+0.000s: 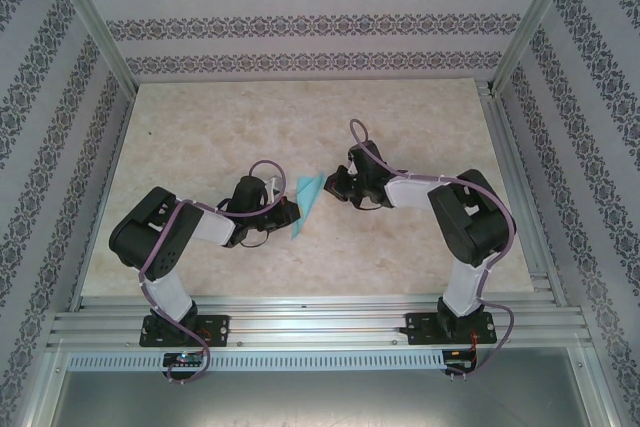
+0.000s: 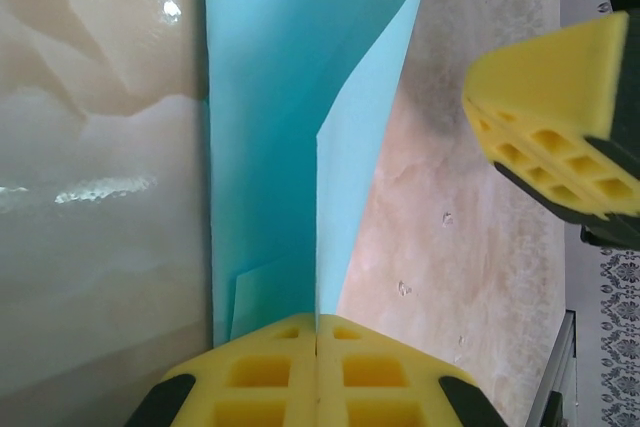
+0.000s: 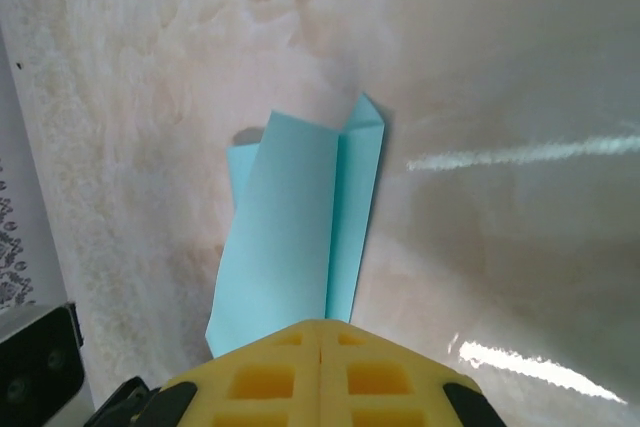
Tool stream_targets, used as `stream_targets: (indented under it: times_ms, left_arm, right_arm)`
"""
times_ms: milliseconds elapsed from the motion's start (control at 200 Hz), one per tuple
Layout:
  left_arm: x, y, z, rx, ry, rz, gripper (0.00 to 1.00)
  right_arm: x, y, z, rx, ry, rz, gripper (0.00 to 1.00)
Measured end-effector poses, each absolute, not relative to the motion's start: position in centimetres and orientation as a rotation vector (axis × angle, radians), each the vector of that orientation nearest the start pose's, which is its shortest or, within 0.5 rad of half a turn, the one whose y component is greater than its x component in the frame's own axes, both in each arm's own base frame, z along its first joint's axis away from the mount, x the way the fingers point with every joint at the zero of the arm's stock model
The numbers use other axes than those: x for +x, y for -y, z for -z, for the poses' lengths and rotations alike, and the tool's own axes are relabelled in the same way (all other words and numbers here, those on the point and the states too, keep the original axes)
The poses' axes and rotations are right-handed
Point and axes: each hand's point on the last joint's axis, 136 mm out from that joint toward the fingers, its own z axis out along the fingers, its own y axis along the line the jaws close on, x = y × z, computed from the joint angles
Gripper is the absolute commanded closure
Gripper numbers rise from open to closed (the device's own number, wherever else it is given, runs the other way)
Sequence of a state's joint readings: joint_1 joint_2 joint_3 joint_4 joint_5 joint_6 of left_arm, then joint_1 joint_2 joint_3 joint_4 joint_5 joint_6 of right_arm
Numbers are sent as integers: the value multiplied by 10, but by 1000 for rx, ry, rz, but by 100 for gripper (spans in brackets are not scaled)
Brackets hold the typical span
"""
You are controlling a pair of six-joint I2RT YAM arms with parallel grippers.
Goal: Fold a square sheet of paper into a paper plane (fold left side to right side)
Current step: Fold the wing for the fifth time at the center of the table.
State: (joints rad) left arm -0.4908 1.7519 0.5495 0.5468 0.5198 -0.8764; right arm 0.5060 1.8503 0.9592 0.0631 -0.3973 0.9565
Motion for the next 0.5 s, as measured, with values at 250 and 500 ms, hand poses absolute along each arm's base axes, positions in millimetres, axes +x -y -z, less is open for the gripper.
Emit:
stream_targets:
  times_ms: [250, 500]
  left_arm:
    - [303, 259, -30, -154, -2457, 1264, 100]
    - [303, 259, -30, -153, -2457, 1264, 100]
  right_arm:
    - [378, -278, -27, 402, -2645, -1039, 100]
    - [385, -282, -23, 402, -2650, -1037, 99]
